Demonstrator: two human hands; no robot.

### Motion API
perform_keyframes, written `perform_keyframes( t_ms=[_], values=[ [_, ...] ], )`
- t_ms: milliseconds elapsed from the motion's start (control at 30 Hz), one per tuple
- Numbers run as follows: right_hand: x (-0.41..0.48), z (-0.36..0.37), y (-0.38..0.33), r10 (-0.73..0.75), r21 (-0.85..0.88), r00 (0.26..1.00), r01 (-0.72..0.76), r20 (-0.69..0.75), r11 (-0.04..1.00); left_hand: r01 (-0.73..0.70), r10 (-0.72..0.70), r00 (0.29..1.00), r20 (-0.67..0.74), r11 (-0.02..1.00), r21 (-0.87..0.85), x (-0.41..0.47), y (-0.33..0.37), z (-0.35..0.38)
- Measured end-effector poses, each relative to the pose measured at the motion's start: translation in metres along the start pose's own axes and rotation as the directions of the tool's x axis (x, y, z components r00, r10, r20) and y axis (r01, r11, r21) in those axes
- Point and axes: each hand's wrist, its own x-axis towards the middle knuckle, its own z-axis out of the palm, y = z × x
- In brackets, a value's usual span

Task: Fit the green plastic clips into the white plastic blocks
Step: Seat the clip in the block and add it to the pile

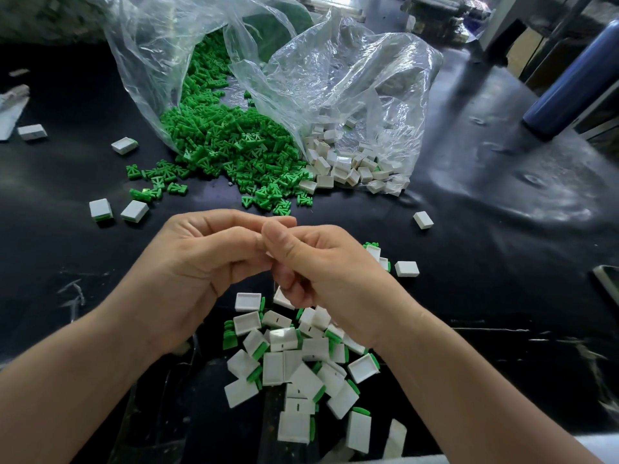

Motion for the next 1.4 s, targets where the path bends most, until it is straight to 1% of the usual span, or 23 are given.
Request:
perform_keyframes(
  t_ms=[100,167,200,267,333,367,433,467,567,667,733,800,867,900,933,1000,1033,1067,1133,1167,1267,1333,1400],
  values=[
    [0.002,-0.003,-0.002,-0.015,-0.174,0.998,0.005,-0.056,0.985,-0.009,0.009,0.999,-0.038,1.000,0.021,0.002,0.001,-0.002],
    [0.003,-0.011,-0.004,-0.054,-0.276,0.989,0.015,-0.137,0.961,-0.011,0.015,0.997,-0.075,0.998,0.054,0.002,0.002,-0.003],
    [0.004,-0.017,-0.004,-0.088,-0.333,0.978,0.020,-0.192,0.943,-0.017,0.025,0.997,-0.078,0.995,0.098,0.002,0.002,-0.002],
    [0.007,-0.031,-0.005,-0.185,-0.508,0.932,0.002,-0.312,0.862,-0.017,0.026,0.999,-0.040,0.977,0.212,-0.001,0.002,0.000],
    [0.012,-0.050,-0.002,-0.278,-0.672,0.858,-0.101,-0.432,0.734,0.012,-0.024,0.999,0.038,0.955,0.298,-0.004,0.003,0.004],
    [0.014,-0.060,-0.001,-0.307,-0.716,0.822,-0.164,-0.479,0.678,0.033,-0.064,0.994,0.086,0.947,0.320,-0.006,0.003,0.006],
    [0.019,-0.081,0.004,-0.322,-0.750,0.772,-0.285,-0.549,0.596,0.067,-0.127,0.980,0.154,0.936,0.345,-0.007,0.003,0.009],
    [0.021,-0.091,0.006,-0.321,-0.755,0.752,-0.341,-0.577,0.560,0.070,-0.133,0.979,0.156,0.932,0.356,-0.007,0.003,0.009],
    [0.021,-0.114,0.012,-0.270,-0.727,0.703,-0.499,-0.658,0.472,0.049,-0.093,0.991,0.098,0.924,0.379,-0.005,0.004,0.006],
    [0.020,-0.126,0.019,-0.194,-0.703,0.705,-0.559,-0.682,0.440,0.053,-0.074,0.996,0.047,0.938,0.342,-0.004,0.003,0.005],
    [0.020,-0.128,0.022,-0.174,-0.700,0.714,-0.556,-0.678,0.448,0.058,-0.080,0.996,0.047,0.936,0.348,-0.003,0.001,0.005],
    [0.022,-0.128,0.022,-0.187,-0.706,0.719,-0.536,-0.669,0.463,0.063,-0.084,0.995,0.045,0.931,0.360,-0.003,0.000,0.005],
    [0.024,-0.122,0.019,-0.228,-0.716,0.733,-0.462,-0.641,0.523,0.064,-0.079,0.996,0.031,0.934,0.351,-0.002,-0.001,0.005],
    [0.024,-0.115,0.017,-0.258,-0.707,0.741,-0.386,-0.621,0.593,0.059,-0.069,0.997,0.018,0.937,0.343,-0.002,-0.001,0.006],
    [0.025,-0.106,0.015,-0.283,-0.677,0.755,-0.275,-0.592,0.682,0.052,-0.055,0.998,-0.001,0.940,0.337,-0.001,-0.002,0.005],
    [0.024,-0.079,0.009,-0.295,-0.552,0.829,-0.020,-0.475,0.834,0.045,-0.028,0.998,-0.054,0.941,0.335,0.000,-0.004,0.004],
    [0.022,-0.064,0.007,-0.285,-0.472,0.875,0.075,-0.391,0.878,0.040,-0.013,0.997,-0.081,0.939,0.342,0.001,-0.004,0.002],
    [0.020,-0.050,0.006,-0.269,-0.393,0.912,0.134,-0.311,0.910,0.032,0.003,0.995,-0.100,0.937,0.348,0.002,-0.004,0.001],
    [0.017,-0.029,0.007,-0.226,-0.265,0.952,0.168,-0.208,0.950,0.008,0.025,0.995,-0.098,0.945,0.328,0.002,-0.004,0.002],
    [0.015,-0.022,0.007,-0.209,-0.224,0.959,0.164,-0.192,0.961,-0.004,0.032,0.996,-0.084,0.951,0.308,0.002,-0.003,0.003],
    [0.011,-0.015,0.005,-0.187,-0.160,0.959,0.154,-0.212,0.975,-0.030,0.054,0.995,-0.080,0.961,0.275,0.001,-0.001,0.005],
    [0.009,-0.013,0.003,-0.176,-0.108,0.965,0.157,-0.193,0.982,-0.037,0.062,0.995,-0.083,0.961,0.272,0.000,0.001,0.005],
    [0.009,-0.013,0.002,-0.180,-0.104,0.968,0.164,-0.173,0.981,-0.038,0.073,0.991,-0.110,0.956,0.291,0.000,0.001,0.006]
  ],
)
